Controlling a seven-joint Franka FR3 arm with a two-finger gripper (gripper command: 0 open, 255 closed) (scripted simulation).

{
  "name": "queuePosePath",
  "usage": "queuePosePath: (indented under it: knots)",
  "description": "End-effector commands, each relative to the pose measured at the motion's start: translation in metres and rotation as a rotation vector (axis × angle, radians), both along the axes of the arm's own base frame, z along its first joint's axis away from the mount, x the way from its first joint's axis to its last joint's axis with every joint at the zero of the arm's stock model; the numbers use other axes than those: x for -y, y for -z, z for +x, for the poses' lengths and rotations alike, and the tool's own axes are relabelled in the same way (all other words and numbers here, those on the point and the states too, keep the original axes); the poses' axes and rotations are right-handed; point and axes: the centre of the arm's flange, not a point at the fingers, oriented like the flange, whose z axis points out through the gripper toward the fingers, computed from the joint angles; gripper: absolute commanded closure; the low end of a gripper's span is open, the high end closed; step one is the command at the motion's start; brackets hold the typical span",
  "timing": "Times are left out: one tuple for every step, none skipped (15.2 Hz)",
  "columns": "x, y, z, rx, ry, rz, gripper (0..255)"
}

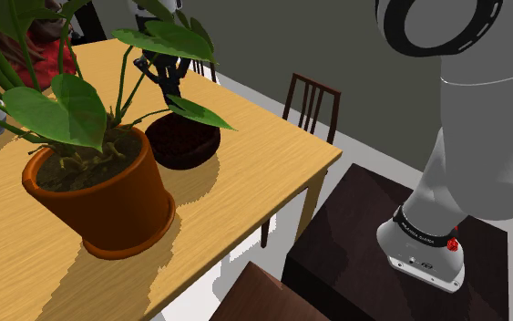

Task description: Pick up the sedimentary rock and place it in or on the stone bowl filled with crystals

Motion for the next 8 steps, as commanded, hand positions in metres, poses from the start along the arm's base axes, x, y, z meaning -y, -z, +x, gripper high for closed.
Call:
queuePosePath:
  knots:
    - [-0.001, 0.011, 0.000, 0.001, 0.000, 0.000, 255]
    - [-0.001, 0.016, 0.000, 0.001, 0.000, 0.000, 255]
    - [-0.001, 0.021, 0.000, 0.001, 0.000, 0.000, 255]
    - [-0.001, 0.027, 0.000, 0.001, 0.000, 0.000, 255]
    - [-0.001, 0.029, -0.001, 0.001, 0.000, 0.000, 255]
    - [-0.001, 0.029, -0.001, 0.001, 0.000, 0.000, 255]
    - [-0.001, 0.029, 0.000, 0.001, 0.000, 0.000, 255]
    - [-0.001, 0.029, 0.000, 0.001, 0.000, 0.000, 255]
